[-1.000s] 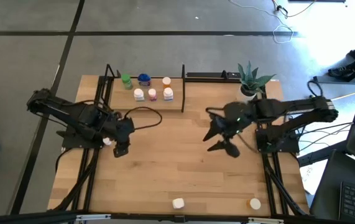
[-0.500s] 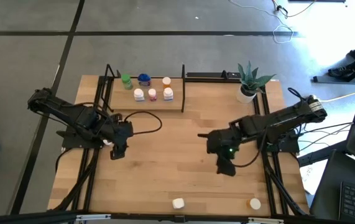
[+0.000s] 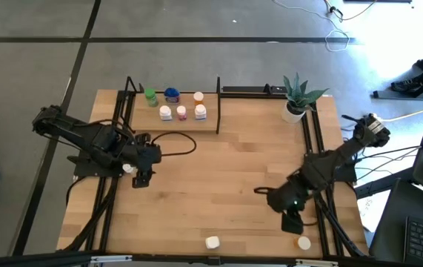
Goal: Pick and place medicine bottles onto shelf by color
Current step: Put the orange pill bottle on the shelf
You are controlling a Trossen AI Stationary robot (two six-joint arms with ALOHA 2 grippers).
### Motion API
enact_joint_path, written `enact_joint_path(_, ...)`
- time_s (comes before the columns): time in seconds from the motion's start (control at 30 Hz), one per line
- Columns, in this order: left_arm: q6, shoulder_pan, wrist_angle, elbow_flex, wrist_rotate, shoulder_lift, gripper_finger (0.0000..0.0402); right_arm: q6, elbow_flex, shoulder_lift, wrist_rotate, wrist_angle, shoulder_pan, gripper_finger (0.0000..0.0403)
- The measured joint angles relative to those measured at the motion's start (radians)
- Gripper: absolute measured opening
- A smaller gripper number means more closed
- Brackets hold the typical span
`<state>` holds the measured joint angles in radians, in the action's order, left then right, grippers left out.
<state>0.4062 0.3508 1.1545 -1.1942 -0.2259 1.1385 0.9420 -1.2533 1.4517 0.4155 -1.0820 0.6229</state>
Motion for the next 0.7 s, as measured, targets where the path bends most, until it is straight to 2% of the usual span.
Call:
enact_joint_path(0.1,-0.032,0.000,0.000,0.000,0.001,0.000,0.0263,0.115,0.000,0.006,-0.003,-0.013,0.066,0.0218)
enact_joint_path(0.2,-0.051,0.001,0.000,0.000,0.001,0.000,0.0263,0.306,0.000,0.024,0.013,-0.036,0.112,0.0218)
enact_joint_path(0.37,-0.051,0.001,-0.007,0.000,0.001,0.000,0.0263,0.488,0.000,0.041,0.184,-0.024,0.136,0.0218)
enact_joint_path(0.47,-0.041,-0.003,-0.041,0.000,0.003,0.000,0.0263,0.608,0.000,0.042,0.233,-0.039,0.136,0.0218)
enact_joint_path(0.53,-0.021,-0.012,-0.081,0.000,0.003,0.000,0.0263,0.633,0.000,0.042,0.223,-0.058,0.139,0.0218)
enact_joint_path(0.7,0.003,-0.046,-0.182,0.000,0.003,0.000,0.0263,0.665,0.000,0.042,0.104,-0.063,0.189,0.0218)
